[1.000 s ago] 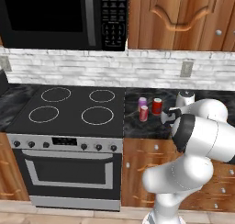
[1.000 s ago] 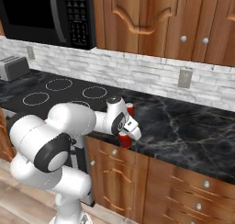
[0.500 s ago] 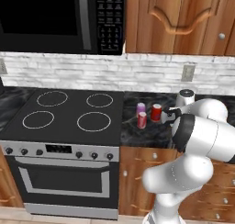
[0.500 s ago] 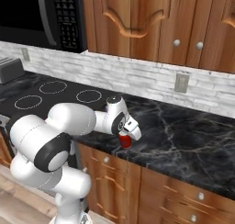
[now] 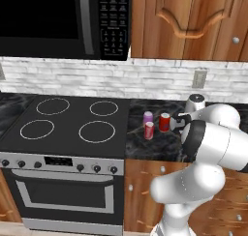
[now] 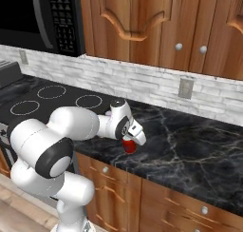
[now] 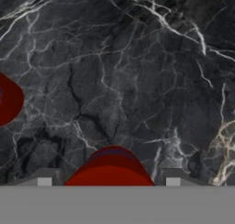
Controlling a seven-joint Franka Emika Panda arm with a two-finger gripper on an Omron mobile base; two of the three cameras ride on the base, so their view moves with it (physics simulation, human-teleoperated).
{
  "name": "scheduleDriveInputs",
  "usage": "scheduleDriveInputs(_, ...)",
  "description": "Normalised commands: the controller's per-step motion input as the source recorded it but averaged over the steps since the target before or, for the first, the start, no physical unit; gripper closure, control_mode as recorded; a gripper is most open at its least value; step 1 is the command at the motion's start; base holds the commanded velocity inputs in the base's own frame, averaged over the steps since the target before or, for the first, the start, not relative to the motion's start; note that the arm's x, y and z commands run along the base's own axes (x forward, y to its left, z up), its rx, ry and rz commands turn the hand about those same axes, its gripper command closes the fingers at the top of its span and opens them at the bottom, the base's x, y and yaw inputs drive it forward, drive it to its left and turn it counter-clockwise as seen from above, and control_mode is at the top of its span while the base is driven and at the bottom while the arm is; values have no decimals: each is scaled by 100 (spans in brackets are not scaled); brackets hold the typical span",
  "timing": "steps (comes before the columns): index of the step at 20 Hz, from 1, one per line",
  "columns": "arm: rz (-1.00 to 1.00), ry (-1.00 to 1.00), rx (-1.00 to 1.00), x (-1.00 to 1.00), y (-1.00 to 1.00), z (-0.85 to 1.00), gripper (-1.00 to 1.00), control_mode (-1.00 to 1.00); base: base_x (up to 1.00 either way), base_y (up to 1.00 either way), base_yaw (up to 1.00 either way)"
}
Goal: Four empty soda cans are scattered around the kitchen. Gather all the cans and cluster them next to the stove for recycling.
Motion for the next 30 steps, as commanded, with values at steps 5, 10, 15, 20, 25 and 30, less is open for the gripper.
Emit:
scheduleDriveInputs(5,0,0,0,0,0,0,100,100,20,-30,1)
scheduleDriveInputs(10,0,0,0,0,0,0,100,100,24,-29,0)
scheduleDriveInputs(15,0,0,0,0,0,0,100,100,10,-17,0)
scheduleDriveInputs(20,0,0,0,0,0,0,100,100,0,-2,0)
scheduleDriveInputs(25,0,0,0,0,0,0,100,100,0,0,0)
scheduleDriveInputs(30,0,0,0,0,0,0,100,100,0,0,0)
